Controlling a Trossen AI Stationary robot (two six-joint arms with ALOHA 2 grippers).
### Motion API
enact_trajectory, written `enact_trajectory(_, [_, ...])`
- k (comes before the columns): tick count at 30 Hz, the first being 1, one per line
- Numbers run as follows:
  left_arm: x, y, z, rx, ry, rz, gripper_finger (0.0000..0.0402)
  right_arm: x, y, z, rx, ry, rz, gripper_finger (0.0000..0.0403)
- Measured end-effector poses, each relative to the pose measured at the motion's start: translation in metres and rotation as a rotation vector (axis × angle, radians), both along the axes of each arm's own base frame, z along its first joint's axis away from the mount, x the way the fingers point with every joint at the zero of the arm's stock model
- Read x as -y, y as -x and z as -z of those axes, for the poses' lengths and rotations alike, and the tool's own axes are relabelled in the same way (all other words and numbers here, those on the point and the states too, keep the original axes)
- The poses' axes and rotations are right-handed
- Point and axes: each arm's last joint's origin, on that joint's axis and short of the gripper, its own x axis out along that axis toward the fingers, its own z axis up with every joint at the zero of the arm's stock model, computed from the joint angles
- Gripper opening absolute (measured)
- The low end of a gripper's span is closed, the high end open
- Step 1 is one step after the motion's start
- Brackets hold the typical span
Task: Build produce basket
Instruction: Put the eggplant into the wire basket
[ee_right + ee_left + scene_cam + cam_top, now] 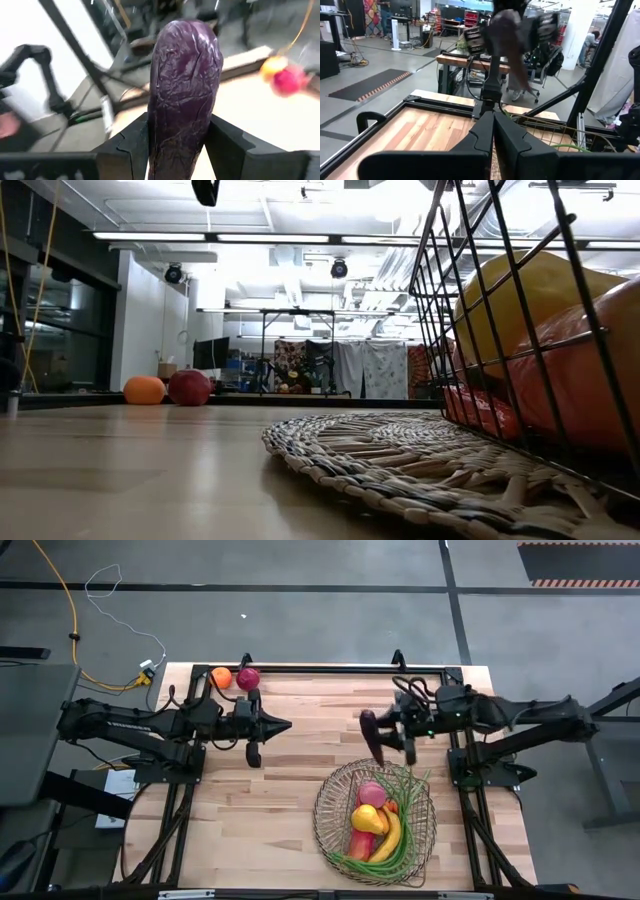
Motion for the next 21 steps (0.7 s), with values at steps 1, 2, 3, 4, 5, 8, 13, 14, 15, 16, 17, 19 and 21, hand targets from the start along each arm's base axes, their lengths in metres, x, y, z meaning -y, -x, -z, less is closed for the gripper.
enact_trajectory(1, [0.0,0.0,0.0,0.0,0.0,0.0,0.0003,-0.006,0.002,-0.007,-0.04,-0.037,-0.019,0.0158])
enact_trajectory(2, [0.0,0.0,0.0,-0.001,0.0,0.0,0.0003,-0.012,0.006,-0.011,-0.091,-0.077,-0.039,0.0158])
enact_trajectory(3, [0.0,0.0,0.0,-0.002,0.001,-0.001,0.0003,-0.019,0.008,-0.014,-0.15,-0.122,-0.057,0.0158])
enact_trajectory(4, [0.0,0.0,0.0,-0.004,0.004,-0.007,0.0003,-0.025,0.01,-0.017,-0.202,-0.172,-0.07,0.0158])
enact_trajectory(5, [0.0,0.0,0.001,-0.005,0.012,-0.017,0.0003,-0.032,0.012,-0.019,-0.243,-0.229,-0.083,0.0158])
enact_trajectory(8, [-0.001,0.0,0.001,-0.002,0.021,-0.032,0.0003,-0.055,0.016,-0.02,-0.356,-0.405,-0.109,0.0158])
enact_trajectory(13, [-0.001,0.0,0.001,-0.005,0.01,-0.046,0.0003,-0.1,0.015,0.001,-0.537,-0.677,-0.025,0.0158])
enact_trajectory(14, [-0.001,0.0,0.001,-0.005,0.01,-0.046,0.0003,-0.109,0.014,0.008,-0.576,-0.72,0.012,0.0158])
enact_trajectory(15, [-0.001,0.0,0.001,-0.005,0.01,-0.046,0.0003,-0.119,0.013,0.016,-0.617,-0.765,0.053,0.0158])
enact_trajectory(16, [-0.001,0.0,0.001,-0.005,0.01,-0.046,0.0003,-0.128,0.012,0.025,-0.665,-0.803,0.098,0.0158])
enact_trajectory(17, [-0.001,0.0,0.001,-0.005,0.008,-0.046,0.0003,-0.136,0.012,0.033,-0.71,-0.841,0.15,0.0158])
enact_trajectory(19, [-0.001,0.0,0.001,-0.008,-0.002,-0.045,0.0003,-0.152,0.011,0.05,-0.786,-0.914,0.267,0.0158])
enact_trajectory(21, [-0.001,0.0,0.001,-0.011,-0.016,-0.045,0.0003,-0.164,0.012,0.064,-0.851,-0.955,0.379,0.0158])
